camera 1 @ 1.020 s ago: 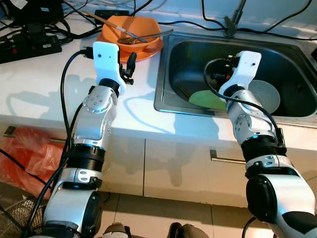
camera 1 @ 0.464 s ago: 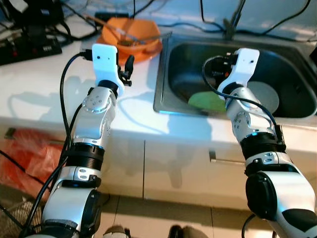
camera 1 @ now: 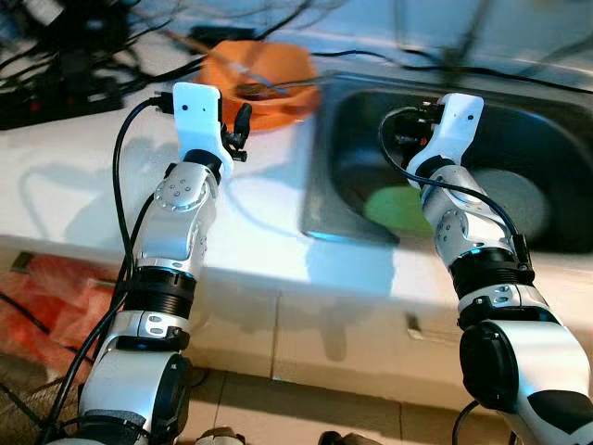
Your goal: Kitchen organization
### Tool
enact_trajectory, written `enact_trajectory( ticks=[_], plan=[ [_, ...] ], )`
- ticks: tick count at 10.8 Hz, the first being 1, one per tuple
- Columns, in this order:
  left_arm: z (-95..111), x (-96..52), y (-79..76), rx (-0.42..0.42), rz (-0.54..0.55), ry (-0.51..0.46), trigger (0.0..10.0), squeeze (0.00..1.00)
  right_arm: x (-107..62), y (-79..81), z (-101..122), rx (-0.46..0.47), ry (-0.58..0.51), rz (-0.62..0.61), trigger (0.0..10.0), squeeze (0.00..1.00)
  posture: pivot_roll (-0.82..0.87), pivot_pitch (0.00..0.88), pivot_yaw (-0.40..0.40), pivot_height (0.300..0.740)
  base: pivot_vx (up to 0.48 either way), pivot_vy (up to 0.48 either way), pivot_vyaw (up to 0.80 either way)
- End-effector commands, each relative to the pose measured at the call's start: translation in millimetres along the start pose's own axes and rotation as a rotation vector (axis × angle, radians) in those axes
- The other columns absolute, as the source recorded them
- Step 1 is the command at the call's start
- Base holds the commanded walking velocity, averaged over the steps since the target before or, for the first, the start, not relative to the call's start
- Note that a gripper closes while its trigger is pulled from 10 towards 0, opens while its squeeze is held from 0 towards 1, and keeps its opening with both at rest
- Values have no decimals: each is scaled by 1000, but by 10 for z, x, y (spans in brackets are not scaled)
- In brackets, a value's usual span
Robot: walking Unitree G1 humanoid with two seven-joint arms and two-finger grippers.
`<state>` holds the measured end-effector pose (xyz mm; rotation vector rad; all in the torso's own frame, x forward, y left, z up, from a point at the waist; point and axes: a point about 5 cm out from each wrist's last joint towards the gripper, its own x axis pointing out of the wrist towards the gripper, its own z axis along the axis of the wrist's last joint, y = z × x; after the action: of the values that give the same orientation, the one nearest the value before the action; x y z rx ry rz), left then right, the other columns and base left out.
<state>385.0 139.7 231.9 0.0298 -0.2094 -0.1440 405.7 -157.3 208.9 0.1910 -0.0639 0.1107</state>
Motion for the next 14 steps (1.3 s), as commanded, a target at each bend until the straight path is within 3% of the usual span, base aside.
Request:
enact_trajectory(
  ticks=[1, 6, 10, 14],
  plan=[
    [64, 21, -34, -1, -8, -21, 10000, 0, -1, -16, -3, 0, 6, -5, 10000, 0, 82, 92, -40, 723, 360, 0, 0],
    [78, 11, -47, -1, -18, -27, 10000, 0, -15, -2, -38, 9, 7, -5, 10000, 0, 85, 93, -37, 723, 357, 0, 0],
    [78, -28, -113, -10, -60, -47, 10000, 0, -26, -26, -52, 9, 9, -14, 10000, 0, 83, 105, -40, 723, 0, 0, 0],
    [108, -92, -124, 40, -134, 31, 10000, 0, -28, -34, -50, 9, 9, -16, 10000, 0, 85, 106, -41, 723, 0, 0, 0]
  ],
)
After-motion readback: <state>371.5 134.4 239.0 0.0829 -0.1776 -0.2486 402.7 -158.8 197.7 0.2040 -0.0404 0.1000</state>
